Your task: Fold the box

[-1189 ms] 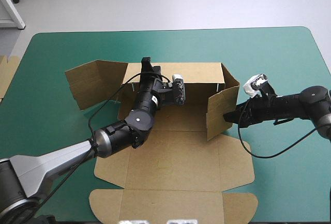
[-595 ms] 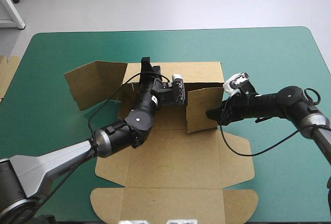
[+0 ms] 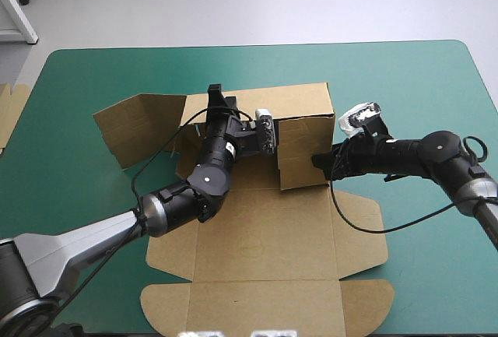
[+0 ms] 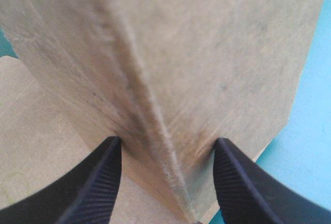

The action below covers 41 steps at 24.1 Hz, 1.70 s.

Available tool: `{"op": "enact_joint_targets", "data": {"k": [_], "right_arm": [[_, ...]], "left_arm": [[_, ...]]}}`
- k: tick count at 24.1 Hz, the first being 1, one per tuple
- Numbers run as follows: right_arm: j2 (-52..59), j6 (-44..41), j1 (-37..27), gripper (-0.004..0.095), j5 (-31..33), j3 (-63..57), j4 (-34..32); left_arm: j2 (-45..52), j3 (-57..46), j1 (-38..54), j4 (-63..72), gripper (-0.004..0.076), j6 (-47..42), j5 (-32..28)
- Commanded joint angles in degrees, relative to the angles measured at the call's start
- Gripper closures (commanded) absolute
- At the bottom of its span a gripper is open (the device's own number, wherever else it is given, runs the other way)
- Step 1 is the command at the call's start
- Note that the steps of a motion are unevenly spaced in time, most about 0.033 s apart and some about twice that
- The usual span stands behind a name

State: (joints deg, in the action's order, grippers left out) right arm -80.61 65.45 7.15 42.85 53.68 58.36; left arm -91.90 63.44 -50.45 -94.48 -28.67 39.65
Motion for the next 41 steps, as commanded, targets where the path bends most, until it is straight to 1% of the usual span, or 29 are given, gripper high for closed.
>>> {"op": "enact_joint_targets", "data": {"k": [1,3,5,7,10,14,17,19,20,21,22,23,24,25,26,27,28,29,32,37,38,40,41], "right_arm": [[2.3,0.5,0.2,0.0420,0.4,1.5,5.4],[2.3,0.6,0.2,0.0406,-1.3,1.5,5.9],[2.3,1.9,0.2,0.0360,-2.8,1.5,6.0],[2.3,2.1,0.2,0.0259,-3.9,1.5,6.4],[2.3,4.9,0.2,0.0176,-4.2,1.5,8.6],[1.8,6.1,0.2,0.0190,-4.4,1.5,8.9],[-0.8,5.3,0.6,0.0239,-3.6,1.5,8.7],[-2.3,3.2,1.2,0.0304,-4.0,1.5,9.6],[-2.7,3.2,1.5,0.0355,-4.6,1.5,10.7],[-2.7,3.2,1.5,0.0377,-4.9,1.5,10.9],[-2.7,2.6,1.5,0.0437,-5.9,1.5,10.9],[-2.7,2.6,1.5,0.0470,-6.2,1.5,10.9],[-2.7,2.6,1.5,0.0534,-6.3,2.1,11.4],[-2.7,2.7,1.5,0.0586,-6.3,2.6,12.5],[-2.7,2.7,1.5,0.0618,-6.3,3.1,12.5],[-2.7,2.7,1.5,0.0679,-6.3,4.3,12.3],[-2.7,2.7,1.5,0.0715,-6.3,4.9,12.0],[-2.7,2.7,1.5,0.0782,-6.1,6.0,11.7],[-2.7,2.7,1.5,0.0922,-5.1,7.0,11.7],[-2.7,2.6,1.5,0.0923,-3.5,7.0,11.7],[-2.7,2.7,1.5,0.0908,-3.0,7.0,11.6],[-2.7,2.9,1.5,0.0824,-2.3,7.0,11.1],[-2.6,2.7,1.5,0.0754,-2.0,7.0,10.2]], "left_arm": [[2.4,1.9,-0.4,-2.3,0.0734,-0.9,0.1],[2.4,1.9,-0.4,-2.3,0.0734,-0.9,0.1],[2.4,1.9,-0.4,-2.3,0.0734,-0.9,0.1],[2.4,1.9,-0.4,-2.3,0.0734,-0.9,0.1],[2.4,1.9,-0.4,-2.3,0.0734,-0.9,0.0],[2.4,1.9,-0.4,-2.3,0.0734,-0.9,-0.5],[2.4,1.9,-0.4,-2.3,0.0734,-0.9,-0.6],[2.4,1.9,-0.4,-2.3,0.0734,-0.9,-0.9],[2.4,1.9,-0.4,-2.3,0.0734,-0.9,-1.3],[2.4,2.0,-0.4,-2.3,0.0734,-0.9,-1.3],[2.4,2.5,-0.4,-2.3,0.0734,-0.9,-1.3],[2.4,3.1,-0.4,-2.2,0.0734,-0.9,-1.3],[2.4,4.5,-0.4,-2.2,0.0734,-0.9,-1.6],[2.4,5.6,-0.4,-2.2,0.0734,-0.9,-2.6],[2.4,6.0,-0.4,-2.0,0.0734,-0.9,-3.0],[2.4,6.3,-0.4,-1.6,0.0734,-0.9,-3.8],[2.4,6.3,-0.4,-1.0,0.0734,-0.9,-3.9],[2.3,6.3,-0.4,0.0,0.0734,-0.9,-3.9],[2.3,6.3,-0.4,0.9,0.0734,-0.9,-4.2],[2.3,6.3,-0.4,1.0,0.0734,-0.9,-4.2],[2.3,6.3,-0.4,1.0,0.0734,-0.9,-4.2],[2.3,6.3,-0.4,1.2,0.0734,-0.9,-3.6],[2.3,6.3,-0.4,1.5,0.0734,-0.8,-3.4]]}}
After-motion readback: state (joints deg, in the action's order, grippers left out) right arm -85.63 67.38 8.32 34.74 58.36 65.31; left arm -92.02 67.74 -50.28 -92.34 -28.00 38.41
